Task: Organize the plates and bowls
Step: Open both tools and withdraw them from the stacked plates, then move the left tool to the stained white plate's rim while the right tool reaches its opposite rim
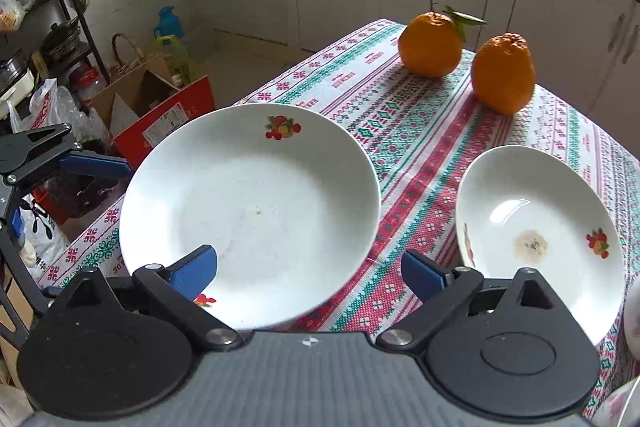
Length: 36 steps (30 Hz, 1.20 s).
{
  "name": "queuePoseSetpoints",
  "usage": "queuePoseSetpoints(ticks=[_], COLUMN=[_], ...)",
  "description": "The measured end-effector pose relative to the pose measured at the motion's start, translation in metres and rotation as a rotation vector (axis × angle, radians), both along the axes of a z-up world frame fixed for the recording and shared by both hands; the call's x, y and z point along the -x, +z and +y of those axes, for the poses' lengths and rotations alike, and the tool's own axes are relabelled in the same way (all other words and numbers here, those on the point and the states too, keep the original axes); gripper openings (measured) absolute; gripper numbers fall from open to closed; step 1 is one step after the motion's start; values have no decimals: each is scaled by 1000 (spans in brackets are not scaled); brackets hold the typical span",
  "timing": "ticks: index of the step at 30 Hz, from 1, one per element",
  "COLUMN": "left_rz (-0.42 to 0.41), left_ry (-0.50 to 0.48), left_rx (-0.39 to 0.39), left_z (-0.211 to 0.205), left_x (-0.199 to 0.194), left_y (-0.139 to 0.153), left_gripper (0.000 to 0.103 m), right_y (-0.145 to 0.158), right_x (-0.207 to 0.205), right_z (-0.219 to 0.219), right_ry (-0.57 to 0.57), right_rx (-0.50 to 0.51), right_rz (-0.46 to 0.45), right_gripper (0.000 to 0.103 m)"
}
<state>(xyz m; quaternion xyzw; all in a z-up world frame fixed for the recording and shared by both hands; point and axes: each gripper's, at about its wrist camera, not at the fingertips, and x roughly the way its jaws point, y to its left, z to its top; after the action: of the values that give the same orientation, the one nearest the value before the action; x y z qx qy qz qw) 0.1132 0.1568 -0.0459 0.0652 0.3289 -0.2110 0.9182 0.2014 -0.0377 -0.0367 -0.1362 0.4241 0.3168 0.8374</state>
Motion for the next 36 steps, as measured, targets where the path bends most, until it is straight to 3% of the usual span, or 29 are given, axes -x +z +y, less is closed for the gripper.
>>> queuePoseSetpoints(ticks=[6,12,16,18,24,28,36], left_rz=[-37,-65,-56,-60,-57,-51,47], left_ry=[-20,-83,-135,-161,-205,-238,-316], left_rx=[-21,0,23,22,-31,-74,-91], left_z=[-14,-38,-57,-67,-96,-116,-151], left_x=[-1,-14,-31,-40,-73,-97,-153], left_y=[17,34,44,49,57,57,42], left_gripper=[102,102,102,102,102,102,102], right_y=[-6,-19,-37,-45,-50,-51,-55], right_x=[26,29,20,18,10,8,3], right_z=[-34,-80,-92,-93,-105,-106,-107], right_ry=[-161,-368,-465,-457,-460,-469,-481], right_rx=[46,2,81,99,11,3,-18], right_rz=[-114,-99,-115,-128,-89,-111,-151], right_gripper=[103,103,103,103,103,103,103])
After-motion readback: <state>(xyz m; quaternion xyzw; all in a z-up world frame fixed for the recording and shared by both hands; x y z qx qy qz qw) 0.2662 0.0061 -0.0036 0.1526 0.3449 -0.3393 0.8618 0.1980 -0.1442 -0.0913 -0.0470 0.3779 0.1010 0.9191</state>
